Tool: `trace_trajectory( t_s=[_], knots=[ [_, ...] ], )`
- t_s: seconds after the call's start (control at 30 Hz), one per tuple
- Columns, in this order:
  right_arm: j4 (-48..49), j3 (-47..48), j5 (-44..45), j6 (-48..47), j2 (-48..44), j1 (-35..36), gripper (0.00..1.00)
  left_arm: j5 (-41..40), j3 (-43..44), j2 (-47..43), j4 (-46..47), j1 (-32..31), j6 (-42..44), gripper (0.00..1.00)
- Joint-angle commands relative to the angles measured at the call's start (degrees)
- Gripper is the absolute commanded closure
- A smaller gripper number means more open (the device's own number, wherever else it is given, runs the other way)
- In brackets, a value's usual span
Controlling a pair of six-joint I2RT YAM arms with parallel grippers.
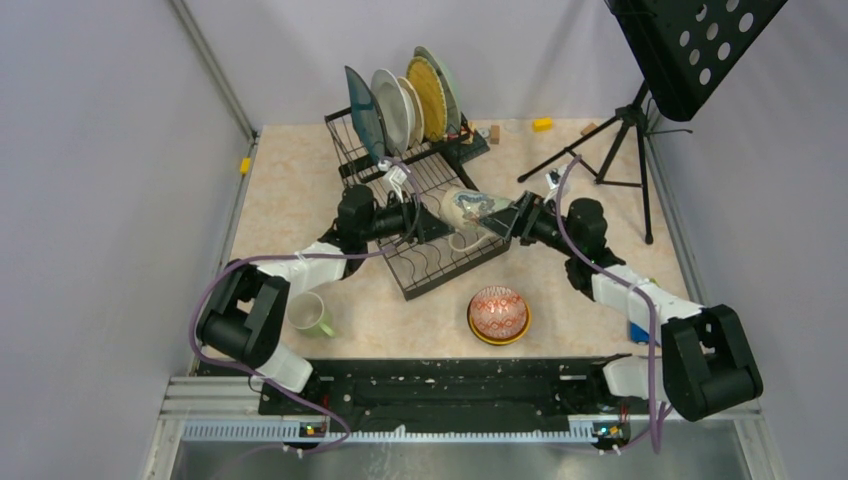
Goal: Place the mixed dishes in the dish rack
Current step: Turn the cup upside down in the dish rack.
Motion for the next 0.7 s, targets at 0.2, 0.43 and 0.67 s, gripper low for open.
trace_trajectory(
  t_s=[0.2,0.43,0.67],
  knots=[
    [-6.3,10.8,4.5,-7.8,-0.5,3.2,1.0,-4.3,1.5,-1.6,-5.5,0.4,5.3,0.39],
    [-19.2,19.7,8.9,-16.3,2.7,5.6,1.0,-8.4,1.8,-5.8,-12.4,0.4,11.0,0.39],
    [-31.7,29.7,14.9,-25.1,6.5,9.0,1.0,-12.3,1.3,-12.5,-17.9,0.4,17.3,0.38]
  ],
)
